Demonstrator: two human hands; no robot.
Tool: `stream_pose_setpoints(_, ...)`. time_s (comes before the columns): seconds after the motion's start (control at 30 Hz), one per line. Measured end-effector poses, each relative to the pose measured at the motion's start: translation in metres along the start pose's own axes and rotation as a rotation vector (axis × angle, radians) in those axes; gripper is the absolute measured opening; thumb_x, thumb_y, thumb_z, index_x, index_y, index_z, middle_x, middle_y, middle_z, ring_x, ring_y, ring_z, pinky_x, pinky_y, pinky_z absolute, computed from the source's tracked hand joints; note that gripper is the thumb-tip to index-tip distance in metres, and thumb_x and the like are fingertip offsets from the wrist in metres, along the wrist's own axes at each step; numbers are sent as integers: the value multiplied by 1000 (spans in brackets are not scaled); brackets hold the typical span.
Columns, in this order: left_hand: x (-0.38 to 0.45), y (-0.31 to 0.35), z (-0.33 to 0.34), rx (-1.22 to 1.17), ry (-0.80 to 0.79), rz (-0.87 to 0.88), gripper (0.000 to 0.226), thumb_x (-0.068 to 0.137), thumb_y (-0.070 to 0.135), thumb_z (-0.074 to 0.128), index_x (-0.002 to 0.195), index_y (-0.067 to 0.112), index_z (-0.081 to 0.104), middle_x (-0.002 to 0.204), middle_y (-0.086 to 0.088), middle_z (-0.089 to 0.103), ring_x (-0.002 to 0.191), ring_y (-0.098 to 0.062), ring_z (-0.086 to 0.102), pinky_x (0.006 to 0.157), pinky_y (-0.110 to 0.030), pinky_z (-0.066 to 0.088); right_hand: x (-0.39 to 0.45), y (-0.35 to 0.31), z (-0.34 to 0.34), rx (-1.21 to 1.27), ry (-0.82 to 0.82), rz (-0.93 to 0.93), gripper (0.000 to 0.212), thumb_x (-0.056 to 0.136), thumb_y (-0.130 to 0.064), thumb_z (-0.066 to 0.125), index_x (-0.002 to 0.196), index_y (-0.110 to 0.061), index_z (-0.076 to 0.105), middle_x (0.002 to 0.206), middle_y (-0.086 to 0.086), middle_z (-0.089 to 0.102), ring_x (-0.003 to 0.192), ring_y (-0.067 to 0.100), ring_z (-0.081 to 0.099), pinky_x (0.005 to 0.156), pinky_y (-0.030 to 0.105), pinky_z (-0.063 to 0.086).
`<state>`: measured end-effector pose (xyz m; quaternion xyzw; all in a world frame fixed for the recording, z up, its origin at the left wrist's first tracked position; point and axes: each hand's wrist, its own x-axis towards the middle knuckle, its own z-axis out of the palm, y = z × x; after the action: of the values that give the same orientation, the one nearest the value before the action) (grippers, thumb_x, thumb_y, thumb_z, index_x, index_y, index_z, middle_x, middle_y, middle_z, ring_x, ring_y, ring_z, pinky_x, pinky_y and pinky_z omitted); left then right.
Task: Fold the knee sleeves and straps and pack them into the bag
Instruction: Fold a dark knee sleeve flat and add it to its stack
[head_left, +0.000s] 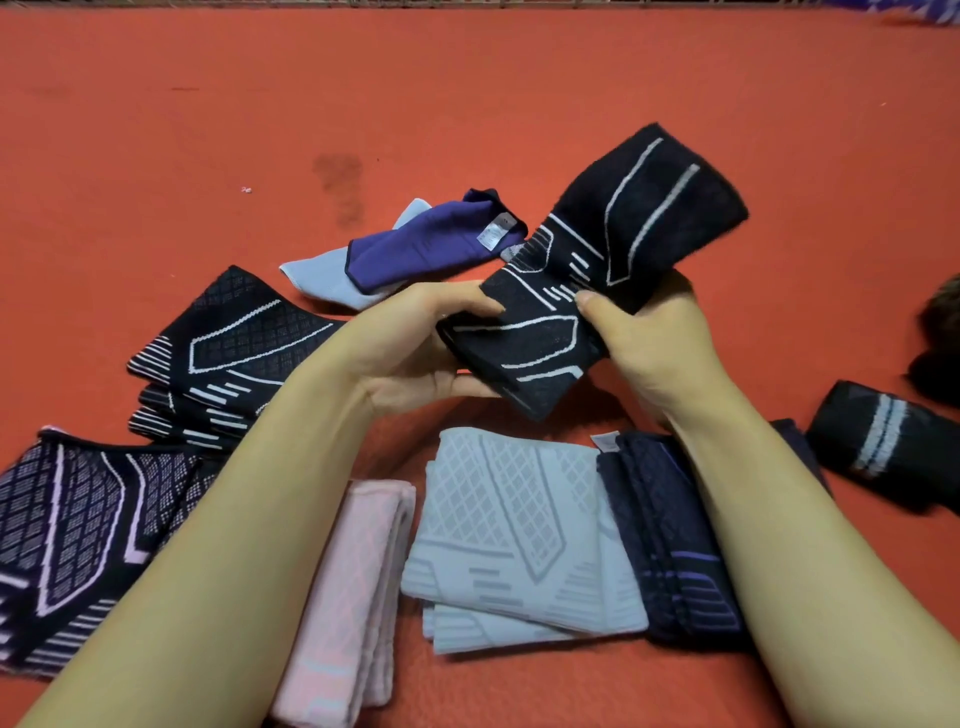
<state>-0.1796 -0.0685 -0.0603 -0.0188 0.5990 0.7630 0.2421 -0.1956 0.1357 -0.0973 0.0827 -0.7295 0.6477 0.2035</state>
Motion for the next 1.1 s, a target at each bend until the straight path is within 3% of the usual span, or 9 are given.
stream_pose_setpoints(0.13,0,1,0,-14,-23,4,46,97,6,45,140,7,63,139,-20,64,115,-31,70,83,-47,63,-1,4,-3,-256,-27,-260,45,86,10,55,126,-10,60,128,-6,59,114,-23,53,104,10,41)
stream_pose_setpoints(0.2,3,-1,0,-11,8,27,41,99,2,47,136,5,65,137,-22,65,115,-31,69,81,-44,64,-2,5,-5,-277,-163,-400,50,79,15,51,120,-11,62,123,-4,65,118,-17,53,108,21,47)
stream_pose_setpoints(0.27,6,-3,1,26,55,79,37,101,-2,49,132,6,67,127,-16,70,112,-28,66,76,-39,64,0,4,-5,-262,-299,-352,50,84,13,56,116,-22,74,132,-15,65,123,-3,57,108,39,50)
stream_pose_setpoints(0.4,4,-2,5,72,91,130,26,103,13,54,117,13,76,88,4,77,78,-10,71,68,-30,62,0,6,-7,-358,-350,-261,72,82,22,63,117,-39,78,160,-18,41,143,2,45,121,34,37)
stream_pose_setpoints(0.47,3,-2,7,70,71,123,23,103,12,53,97,18,74,62,10,68,58,-2,63,63,-26,61,-1,2,-9,-345,-325,-264,64,83,19,67,115,-35,79,156,-16,45,140,1,48,120,30,37)
stream_pose_setpoints(0.7,6,-3,5,23,128,146,26,105,10,56,127,11,69,92,-5,73,72,-15,72,69,-38,64,-1,-7,-6,-40,-185,-58,46,85,18,62,109,-19,77,110,-11,77,102,1,71,88,17,52)
stream_pose_setpoints(0.83,6,-2,-1,-12,117,49,47,104,33,48,139,5,62,136,-22,66,120,-35,69,73,-48,63,0,-7,-6,9,-186,-4,39,86,15,65,110,-14,77,101,-9,79,93,5,74,82,18,54)
stream_pose_setpoints(0.93,1,-1,1,102,73,60,43,101,51,56,114,13,70,116,-13,76,102,-27,76,73,-46,64,1,-5,-6,-8,-154,56,45,86,12,70,119,-19,72,99,-7,78,85,1,70,78,17,53)
stream_pose_setpoints(1.1,5,-11,3,303,67,183,10,95,18,73,93,9,71,91,-9,75,81,-19,72,69,-35,64,4,0,-3,104,-65,308,45,92,-1,71,133,-15,63,105,3,77,89,12,73,78,29,59)
